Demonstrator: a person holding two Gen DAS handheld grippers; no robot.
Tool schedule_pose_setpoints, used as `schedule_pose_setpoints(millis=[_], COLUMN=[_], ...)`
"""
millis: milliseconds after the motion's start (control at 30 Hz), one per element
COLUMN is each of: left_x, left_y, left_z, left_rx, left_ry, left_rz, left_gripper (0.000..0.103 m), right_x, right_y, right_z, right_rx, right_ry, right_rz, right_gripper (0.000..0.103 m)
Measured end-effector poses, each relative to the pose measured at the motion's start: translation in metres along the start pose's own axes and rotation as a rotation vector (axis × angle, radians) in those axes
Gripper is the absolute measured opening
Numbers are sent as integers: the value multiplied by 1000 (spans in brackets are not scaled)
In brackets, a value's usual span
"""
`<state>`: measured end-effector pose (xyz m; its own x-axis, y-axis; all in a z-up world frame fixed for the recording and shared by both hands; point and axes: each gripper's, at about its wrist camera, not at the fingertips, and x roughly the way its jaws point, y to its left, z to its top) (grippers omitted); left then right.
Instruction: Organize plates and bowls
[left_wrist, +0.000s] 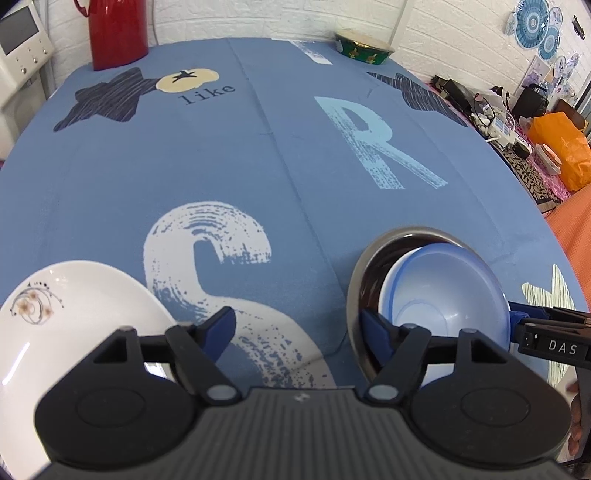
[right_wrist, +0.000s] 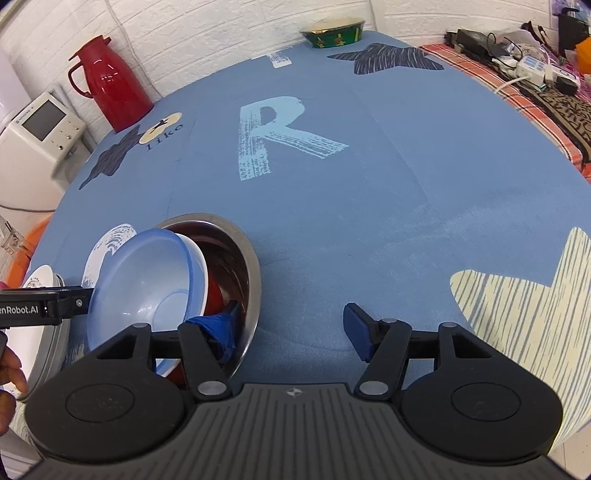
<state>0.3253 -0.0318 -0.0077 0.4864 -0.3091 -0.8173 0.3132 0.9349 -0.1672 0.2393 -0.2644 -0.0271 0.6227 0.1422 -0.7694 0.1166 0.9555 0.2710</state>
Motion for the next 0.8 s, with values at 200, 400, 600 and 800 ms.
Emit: schedule_pose_setpoints(millis=[200, 400, 600, 800], left_x=[-1, -1, -1, -1], left_y=[-2, -2, -2, -3], left_z=[-1, -2, -3, 0], left_rx=[-1, 0, 2, -29], left_ry=[0, -12, -12, 24], left_rz=[17, 13, 14, -159], left_gripper=[73, 74, 73, 2], right_x=[-2, -1, 0, -3], right_y=[-1, -3, -8, 7], right_z=[-9, -6, -9, -8], right_rx=[12, 12, -19, -91], right_ry=[-65, -63, -78, -82], right_rz=[-5, 22, 129, 139], right_gripper=[48, 43, 30, 5])
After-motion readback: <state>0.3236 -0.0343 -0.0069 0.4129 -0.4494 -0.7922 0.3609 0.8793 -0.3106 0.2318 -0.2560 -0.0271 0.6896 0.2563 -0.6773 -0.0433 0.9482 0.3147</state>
